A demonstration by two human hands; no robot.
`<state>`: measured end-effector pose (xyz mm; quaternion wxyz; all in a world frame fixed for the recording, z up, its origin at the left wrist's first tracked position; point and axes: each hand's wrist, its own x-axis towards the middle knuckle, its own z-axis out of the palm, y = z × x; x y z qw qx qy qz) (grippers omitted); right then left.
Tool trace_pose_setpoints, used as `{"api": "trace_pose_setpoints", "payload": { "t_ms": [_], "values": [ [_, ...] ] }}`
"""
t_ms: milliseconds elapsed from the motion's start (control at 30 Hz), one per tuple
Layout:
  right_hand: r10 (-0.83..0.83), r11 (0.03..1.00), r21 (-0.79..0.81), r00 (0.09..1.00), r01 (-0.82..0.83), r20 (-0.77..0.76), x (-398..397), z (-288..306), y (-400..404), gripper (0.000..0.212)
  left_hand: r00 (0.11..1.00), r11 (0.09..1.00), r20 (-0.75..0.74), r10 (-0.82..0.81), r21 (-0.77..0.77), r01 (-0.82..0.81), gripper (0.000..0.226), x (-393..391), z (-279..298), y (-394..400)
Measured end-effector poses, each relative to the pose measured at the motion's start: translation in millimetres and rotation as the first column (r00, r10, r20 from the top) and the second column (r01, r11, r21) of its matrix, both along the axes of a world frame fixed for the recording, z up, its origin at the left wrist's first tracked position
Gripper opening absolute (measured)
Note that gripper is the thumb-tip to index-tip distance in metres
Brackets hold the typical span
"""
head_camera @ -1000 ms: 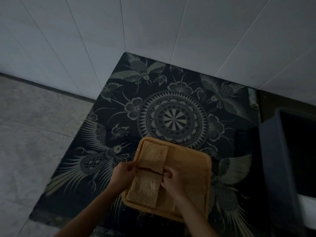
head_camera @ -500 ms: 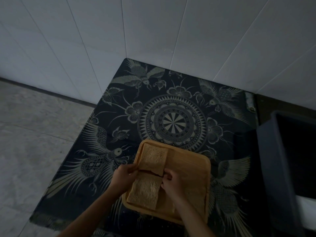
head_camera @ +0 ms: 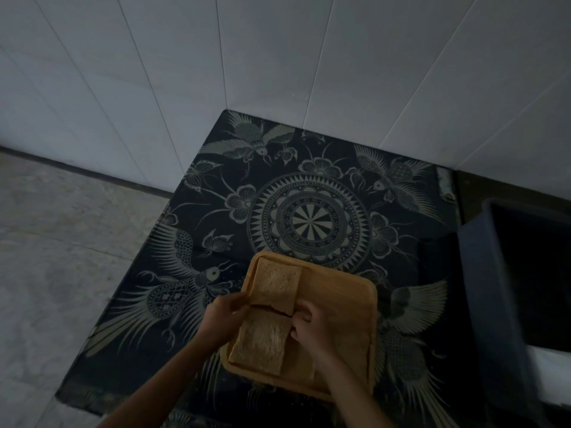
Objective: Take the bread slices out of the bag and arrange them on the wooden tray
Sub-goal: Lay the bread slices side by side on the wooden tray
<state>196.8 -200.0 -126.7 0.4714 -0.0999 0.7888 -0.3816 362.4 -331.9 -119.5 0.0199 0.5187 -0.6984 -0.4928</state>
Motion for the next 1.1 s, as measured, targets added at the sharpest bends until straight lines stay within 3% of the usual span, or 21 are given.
{"api": "trace_pose_setpoints", "payload": {
  "t_ms": [300, 533, 800, 1100],
  "values": [
    [-0.012, 1.000, -0.029, 0.995, 0.009, -0.099, -35, 21, 30, 0.040, 0.999, 0.996, -0.045, -0.026, -0.086, 0.022, 0.039, -22, 16, 16],
    [-0.099, 0.995, -0.025, 0.984, 0.097, -0.150, -68, 29, 73, 0.037, 0.988, 0.984, -0.057, -0.144, -0.111, 0.137, 0.030, -56, 24, 48],
    [-0.156, 0.987, 0.001, 0.968, 0.159, -0.197, -85, 31, 118, 0.032, 0.981, 0.980, -0.022, -0.195, 0.042, 0.195, 0.025, -84, 13, 84],
    [-0.095, 0.985, 0.130, 0.983, 0.115, -0.155, -78, 19, 144, 0.033, 0.994, 0.974, 0.002, -0.108, 0.201, 0.105, 0.033, -98, -8, 118]
  ]
}}
